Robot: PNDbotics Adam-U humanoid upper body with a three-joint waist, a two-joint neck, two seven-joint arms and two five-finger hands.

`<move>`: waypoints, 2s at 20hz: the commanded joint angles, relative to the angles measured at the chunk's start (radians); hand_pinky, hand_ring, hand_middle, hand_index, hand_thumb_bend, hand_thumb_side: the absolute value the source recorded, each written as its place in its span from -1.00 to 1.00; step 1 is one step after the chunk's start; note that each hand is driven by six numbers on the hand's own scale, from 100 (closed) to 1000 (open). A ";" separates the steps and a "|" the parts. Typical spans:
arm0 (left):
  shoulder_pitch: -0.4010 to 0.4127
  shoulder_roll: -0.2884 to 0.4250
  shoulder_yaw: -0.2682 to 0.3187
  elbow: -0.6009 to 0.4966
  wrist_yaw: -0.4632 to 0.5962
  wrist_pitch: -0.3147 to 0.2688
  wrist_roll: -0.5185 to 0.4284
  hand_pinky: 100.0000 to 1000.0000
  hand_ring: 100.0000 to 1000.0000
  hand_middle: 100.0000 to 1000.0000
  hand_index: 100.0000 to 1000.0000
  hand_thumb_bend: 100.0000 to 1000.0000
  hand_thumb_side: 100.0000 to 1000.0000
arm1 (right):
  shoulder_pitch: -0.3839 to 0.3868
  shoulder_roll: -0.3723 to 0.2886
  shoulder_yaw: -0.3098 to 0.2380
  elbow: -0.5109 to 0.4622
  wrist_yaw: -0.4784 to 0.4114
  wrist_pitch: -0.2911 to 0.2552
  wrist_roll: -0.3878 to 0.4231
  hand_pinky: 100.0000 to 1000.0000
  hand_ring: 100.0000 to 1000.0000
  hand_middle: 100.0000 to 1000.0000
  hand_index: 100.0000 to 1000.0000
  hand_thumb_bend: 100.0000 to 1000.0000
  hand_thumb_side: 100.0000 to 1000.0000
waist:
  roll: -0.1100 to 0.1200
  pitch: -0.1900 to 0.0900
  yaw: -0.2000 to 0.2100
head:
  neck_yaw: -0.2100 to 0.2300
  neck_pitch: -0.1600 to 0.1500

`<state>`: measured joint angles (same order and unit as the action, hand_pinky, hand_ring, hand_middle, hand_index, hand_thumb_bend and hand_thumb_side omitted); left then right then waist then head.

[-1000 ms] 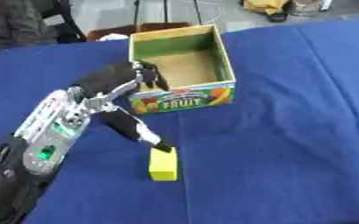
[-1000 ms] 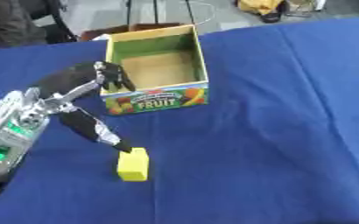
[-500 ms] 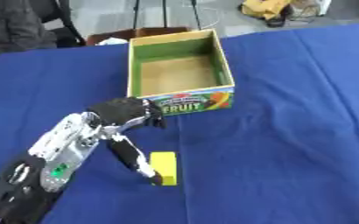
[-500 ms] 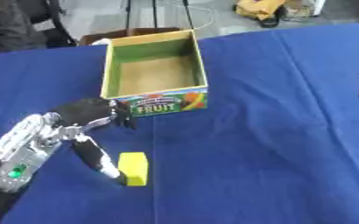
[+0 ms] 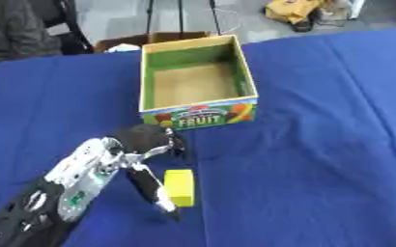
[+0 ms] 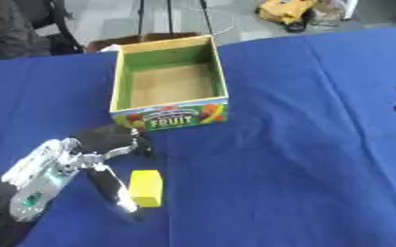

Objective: Pick up objects on the table and place them in the box.

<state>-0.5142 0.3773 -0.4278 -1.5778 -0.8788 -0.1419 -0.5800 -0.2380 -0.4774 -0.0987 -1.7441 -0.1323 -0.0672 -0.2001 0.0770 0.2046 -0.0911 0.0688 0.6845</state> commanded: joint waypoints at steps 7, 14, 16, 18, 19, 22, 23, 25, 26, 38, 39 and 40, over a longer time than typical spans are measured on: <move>-0.002 -0.016 0.001 0.040 0.030 0.018 0.095 -0.43 -0.37 -0.44 -0.12 0.28 -0.07 | -0.012 -0.015 -0.008 -0.009 -0.002 -0.002 0.003 -0.22 0.16 0.26 0.58 -0.53 0.38 | -0.009 -0.014 -0.004 | 0.000 -0.012; -0.016 -0.010 0.040 -0.008 0.173 0.058 0.251 -0.66 -0.60 -0.71 -0.37 0.03 -0.10 | -0.009 -0.013 -0.010 -0.007 -0.002 -0.003 0.002 -0.22 0.16 0.26 0.58 -0.52 0.38 | -0.010 -0.018 -0.001 | -0.004 -0.014; -0.031 -0.004 0.057 -0.033 0.194 0.070 0.268 -0.66 -0.61 -0.71 -0.37 0.06 -0.09 | -0.008 -0.013 -0.011 -0.006 -0.002 -0.003 0.002 -0.22 0.16 0.26 0.58 -0.51 0.38 | -0.010 -0.019 -0.002 | -0.005 -0.015; -0.044 0.001 0.074 -0.055 0.206 0.083 0.277 -0.66 -0.61 -0.72 -0.38 0.05 -0.10 | -0.008 -0.013 -0.011 -0.006 -0.002 -0.004 0.002 -0.22 0.16 0.26 0.58 -0.50 0.38 | -0.011 -0.020 -0.004 | -0.004 -0.016; -0.050 0.004 0.082 -0.064 0.211 0.090 0.281 -0.66 -0.62 -0.72 -0.38 0.05 -0.11 | -0.007 -0.013 -0.011 -0.006 -0.002 -0.004 0.002 -0.22 0.16 0.26 0.58 -0.50 0.38 | -0.011 -0.020 -0.005 | -0.004 -0.017; -0.083 0.016 0.116 -0.085 0.218 0.116 0.310 -0.67 -0.61 -0.72 -0.38 0.07 -0.14 | -0.007 -0.014 -0.011 -0.006 -0.003 -0.004 0.002 -0.22 0.16 0.26 0.58 -0.50 0.38 | -0.012 -0.020 -0.009 | -0.004 -0.018; -0.097 0.021 0.128 -0.087 0.216 0.127 0.324 -0.66 -0.61 -0.72 -0.38 0.07 -0.15 | -0.007 -0.014 -0.011 -0.006 -0.003 -0.004 0.003 -0.22 0.16 0.26 0.58 -0.50 0.38 | -0.012 -0.021 -0.011 | -0.002 -0.019; -0.137 0.024 0.158 -0.075 0.207 0.156 0.365 -0.66 -0.60 -0.71 -0.38 0.09 -0.19 | -0.008 -0.014 -0.008 -0.007 -0.004 -0.004 0.006 -0.22 0.16 0.26 0.58 -0.50 0.38 | -0.012 -0.022 -0.016 | 0.002 -0.022; -0.163 0.024 0.172 -0.058 0.201 0.171 0.391 -0.66 -0.60 -0.71 -0.37 0.08 -0.20 | -0.009 -0.013 -0.006 -0.006 -0.004 -0.004 0.008 -0.22 0.16 0.26 0.58 -0.50 0.38 | -0.012 -0.023 -0.019 | 0.005 -0.025; -0.431 -0.107 0.287 0.512 -0.081 0.223 0.595 -0.57 -0.41 -0.62 -0.30 0.12 -0.15 | -0.043 -0.013 0.037 -0.005 -0.010 0.001 0.054 -0.22 0.16 0.26 0.59 -0.49 0.38 | 0.003 -0.020 -0.112 | 0.074 -0.054; -0.445 -0.117 0.302 0.565 -0.109 0.227 0.611 -0.56 -0.41 -0.62 -0.30 0.13 -0.15 | -0.047 -0.013 0.041 -0.004 -0.011 0.001 0.058 -0.22 0.16 0.26 0.59 -0.50 0.38 | 0.005 -0.019 -0.123 | 0.080 -0.057; -0.457 -0.126 0.317 0.614 -0.136 0.232 0.625 -0.52 -0.38 -0.59 -0.26 0.19 -0.11 | -0.050 -0.012 0.045 -0.004 -0.012 0.002 0.063 -0.22 0.16 0.26 0.59 -0.49 0.37 | 0.008 -0.017 -0.135 | 0.087 -0.060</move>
<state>-0.9446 0.2503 -0.1378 -1.0078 -0.9812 0.0862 0.0246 -0.2738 -0.4756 -0.0538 -1.7380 -0.1354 -0.0642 -0.1444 0.0931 0.2012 -0.2319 0.1455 0.6380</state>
